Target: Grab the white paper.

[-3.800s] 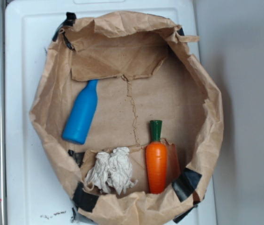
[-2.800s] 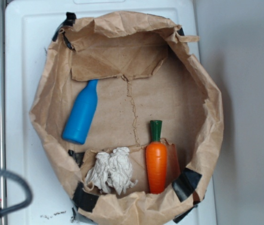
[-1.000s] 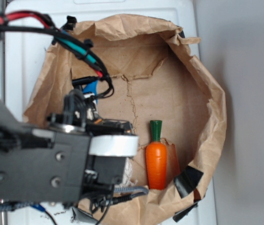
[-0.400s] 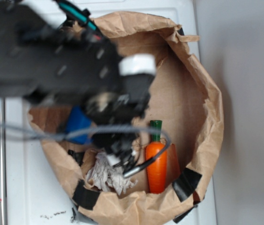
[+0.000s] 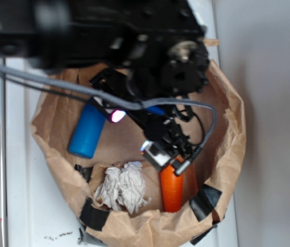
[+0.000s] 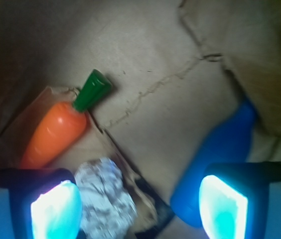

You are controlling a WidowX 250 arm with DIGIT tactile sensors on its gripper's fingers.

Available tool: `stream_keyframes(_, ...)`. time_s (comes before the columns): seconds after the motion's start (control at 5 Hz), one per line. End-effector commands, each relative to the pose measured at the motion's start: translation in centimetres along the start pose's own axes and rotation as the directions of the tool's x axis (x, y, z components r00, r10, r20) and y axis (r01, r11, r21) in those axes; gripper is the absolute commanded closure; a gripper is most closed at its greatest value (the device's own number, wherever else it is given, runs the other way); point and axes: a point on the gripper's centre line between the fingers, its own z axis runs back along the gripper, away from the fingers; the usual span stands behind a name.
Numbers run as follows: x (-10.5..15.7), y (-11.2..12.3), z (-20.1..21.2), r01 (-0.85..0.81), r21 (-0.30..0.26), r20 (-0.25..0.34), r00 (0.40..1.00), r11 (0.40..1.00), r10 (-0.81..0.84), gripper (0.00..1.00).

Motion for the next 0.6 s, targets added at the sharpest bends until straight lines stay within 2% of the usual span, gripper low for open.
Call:
stream_keyframes(0.0,-1.0,-3.5,-2.2,0.046,0.007,0.021,0.999,0.999,-0.047,0.00)
stream_keyframes(0.2,-3.2,-4.6,-3.7,0.073,0.043,-0.007,0.997,0.996,-0.073,0.00)
stream_keyframes(0.4,-4.6,-4.5,-4.2,0.084,0.075,-0.026,0.996,0.994,-0.082,0.00)
